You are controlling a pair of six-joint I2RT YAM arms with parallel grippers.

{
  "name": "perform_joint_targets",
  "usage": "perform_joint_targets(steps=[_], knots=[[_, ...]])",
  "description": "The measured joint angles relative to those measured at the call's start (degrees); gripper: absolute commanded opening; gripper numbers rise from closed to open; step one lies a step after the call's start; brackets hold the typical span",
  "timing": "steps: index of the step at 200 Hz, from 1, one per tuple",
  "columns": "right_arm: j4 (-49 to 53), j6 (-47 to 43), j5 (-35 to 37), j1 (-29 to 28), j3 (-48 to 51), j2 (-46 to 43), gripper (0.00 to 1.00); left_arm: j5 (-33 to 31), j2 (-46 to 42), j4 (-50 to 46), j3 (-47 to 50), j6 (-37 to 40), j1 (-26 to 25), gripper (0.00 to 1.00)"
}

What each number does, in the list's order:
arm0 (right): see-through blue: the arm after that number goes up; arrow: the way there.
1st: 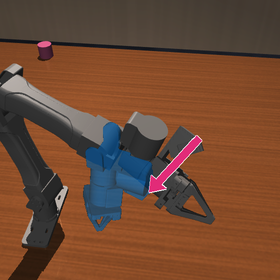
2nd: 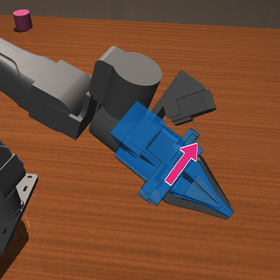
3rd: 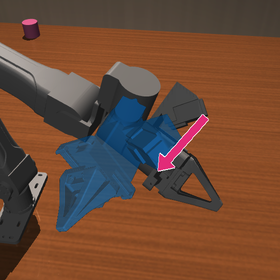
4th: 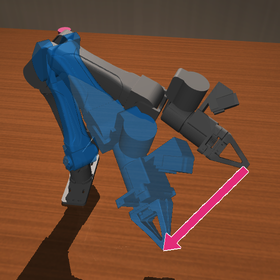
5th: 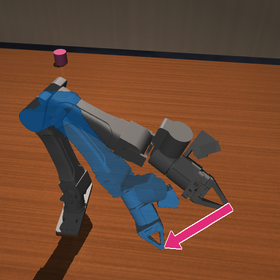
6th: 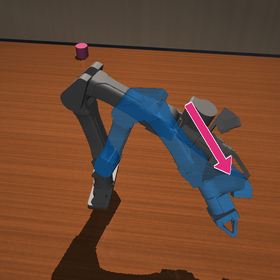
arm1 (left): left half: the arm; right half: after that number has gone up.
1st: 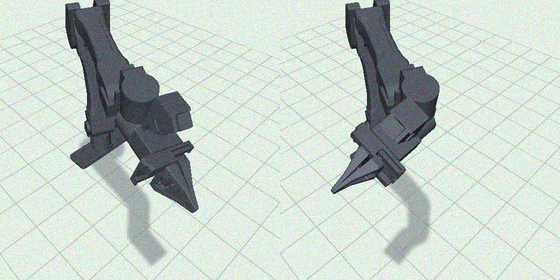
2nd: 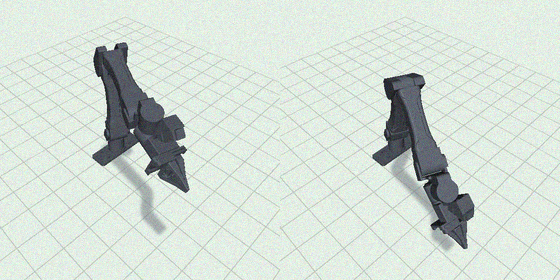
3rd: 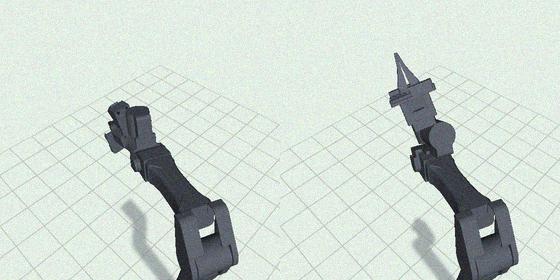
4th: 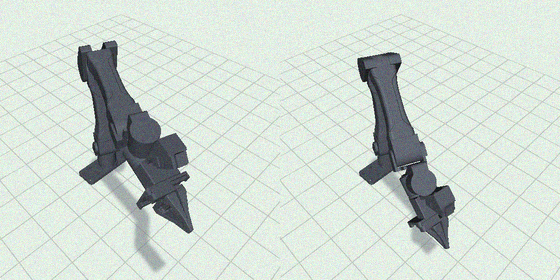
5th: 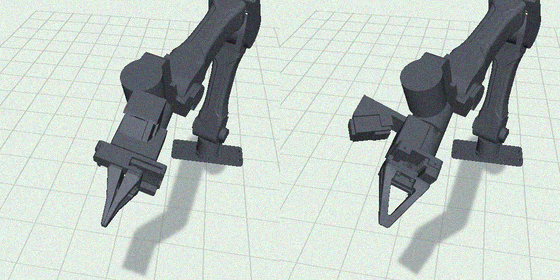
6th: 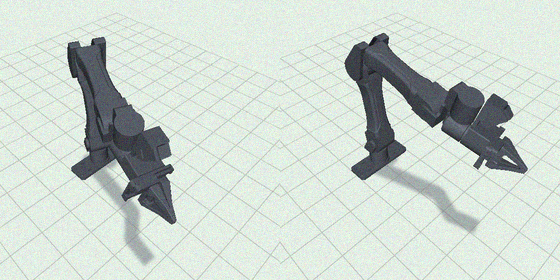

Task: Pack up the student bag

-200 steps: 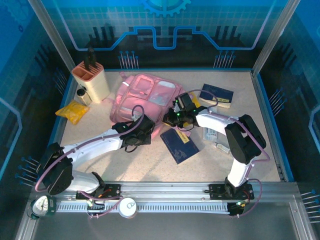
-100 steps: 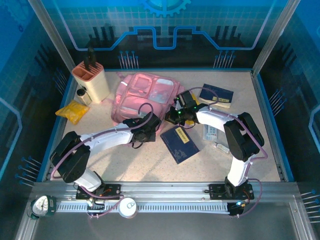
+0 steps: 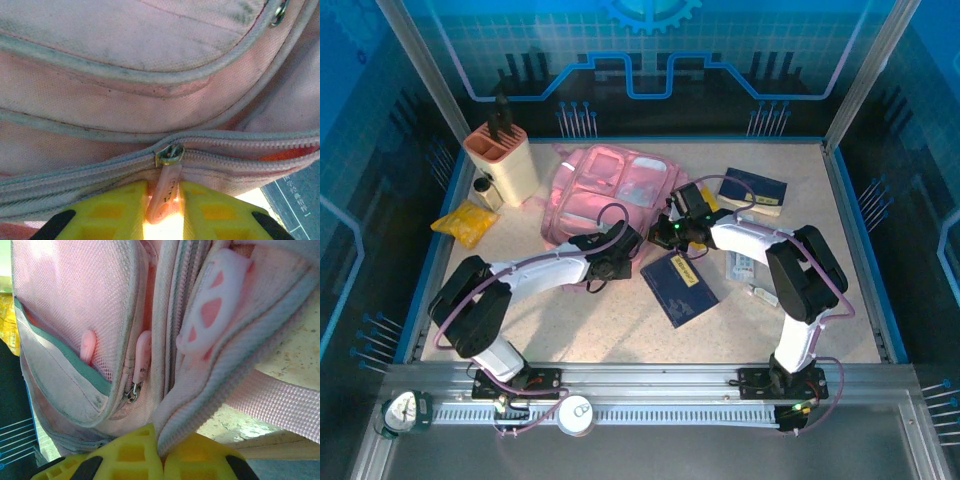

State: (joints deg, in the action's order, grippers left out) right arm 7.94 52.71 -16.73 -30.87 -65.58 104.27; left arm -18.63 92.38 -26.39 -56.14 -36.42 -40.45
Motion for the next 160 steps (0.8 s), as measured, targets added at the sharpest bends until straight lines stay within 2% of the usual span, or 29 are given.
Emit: perform_joint_targets(steps=[14,68,91,116,160], knots=[[0.0,0.0,0.1,-0.1,0.0,0.0,0.00,0.0,0.3,0.4,0.0,0.5,0.0,0.25],[0.0,0.0,0.4,-0.3,0.0,0.0,0.00,-0.7,1.1,0.9,-0.1,2.4,0.1,0.07],[0.0,-0.1,0.5,-0.3,0.0,0.0,0.00,-1.0,0.9,0.8,-0.1,2.5,0.0,0.03],[0.0,-0.3,0.7,-0.2,0.0,-0.1,0.00,-1.9,-0.3,-0.3,-0.1,2.5,0.1,0.00],[-0.1,-0.8,-1.0,0.8,0.0,-0.4,0.00,-2.6,-5.0,-3.0,0.3,1.9,0.0,0.00]])
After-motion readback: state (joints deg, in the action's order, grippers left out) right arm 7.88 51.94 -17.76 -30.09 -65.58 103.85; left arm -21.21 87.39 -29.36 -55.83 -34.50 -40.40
